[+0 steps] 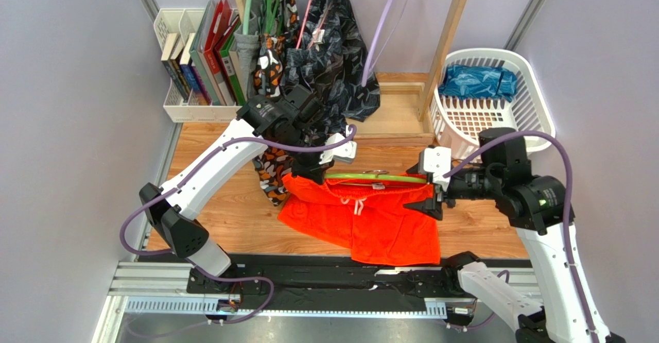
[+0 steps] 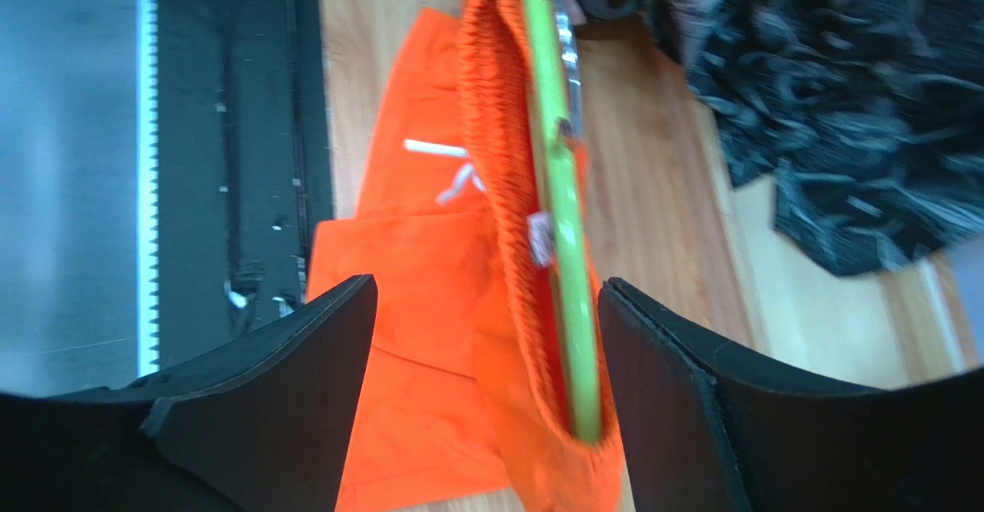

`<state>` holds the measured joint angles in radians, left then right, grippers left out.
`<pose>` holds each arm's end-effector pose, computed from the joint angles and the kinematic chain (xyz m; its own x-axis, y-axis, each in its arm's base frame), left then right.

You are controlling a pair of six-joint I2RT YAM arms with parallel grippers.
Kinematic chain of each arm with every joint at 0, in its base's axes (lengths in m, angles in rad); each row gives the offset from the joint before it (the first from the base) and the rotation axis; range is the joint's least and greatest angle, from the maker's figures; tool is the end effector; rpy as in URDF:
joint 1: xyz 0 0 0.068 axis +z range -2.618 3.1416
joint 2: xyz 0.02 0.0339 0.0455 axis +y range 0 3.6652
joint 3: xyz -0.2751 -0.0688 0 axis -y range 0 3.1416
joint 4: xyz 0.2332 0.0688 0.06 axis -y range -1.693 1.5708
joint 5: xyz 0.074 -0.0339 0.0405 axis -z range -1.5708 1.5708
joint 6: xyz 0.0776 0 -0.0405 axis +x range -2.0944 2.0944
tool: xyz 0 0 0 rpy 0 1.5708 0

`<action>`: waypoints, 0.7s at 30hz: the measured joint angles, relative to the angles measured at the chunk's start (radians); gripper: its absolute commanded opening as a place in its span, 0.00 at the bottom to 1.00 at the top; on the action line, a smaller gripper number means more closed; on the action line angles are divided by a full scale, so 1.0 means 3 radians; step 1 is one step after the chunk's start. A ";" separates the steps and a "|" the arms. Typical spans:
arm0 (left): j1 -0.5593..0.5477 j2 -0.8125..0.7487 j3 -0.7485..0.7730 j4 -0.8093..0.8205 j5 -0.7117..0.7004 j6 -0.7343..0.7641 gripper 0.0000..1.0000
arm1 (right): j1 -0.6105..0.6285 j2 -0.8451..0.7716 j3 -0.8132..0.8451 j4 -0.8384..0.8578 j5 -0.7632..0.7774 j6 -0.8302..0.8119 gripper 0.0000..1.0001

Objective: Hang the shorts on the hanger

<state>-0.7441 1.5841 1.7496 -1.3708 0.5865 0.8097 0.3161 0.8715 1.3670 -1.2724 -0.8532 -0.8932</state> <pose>0.1867 -0.2303 0.3567 0.0399 0.7830 -0.6208 0.9870 -0.1278 -0.0977 0.0851 0.0894 0.4000 0.1393 -0.4934 -0.8585 -0.9674 0.1173 -0.2244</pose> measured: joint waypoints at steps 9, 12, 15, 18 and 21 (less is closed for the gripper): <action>-0.0117 0.0001 0.0150 -0.0022 0.0225 -0.0018 0.00 | 0.0571 0.0149 -0.0271 0.0666 0.0111 0.0388 0.48; -0.0117 0.0001 0.0150 -0.0023 0.0289 -0.0048 0.00 | 0.0703 0.0198 -0.0305 0.0793 0.0144 0.0477 0.37; -0.0117 0.0000 0.0150 -0.0057 0.0328 -0.0053 0.00 | 0.0797 0.0235 -0.0306 0.0841 0.0205 0.0511 0.30; -0.0117 -0.0010 0.0150 -0.0106 0.0374 -0.0053 0.00 | 0.0838 0.0242 -0.0308 0.0837 0.0226 0.0624 0.22; -0.0128 -0.0065 0.0149 -0.0104 0.0397 -0.0061 0.00 | 0.0851 0.0220 -0.0308 0.0839 0.0229 0.0851 0.00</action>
<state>-0.7826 1.5646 1.7943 -1.4021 0.7055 0.7914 0.5713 0.9375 1.2747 -1.0206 -0.7845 -0.6380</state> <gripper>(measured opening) 0.072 0.185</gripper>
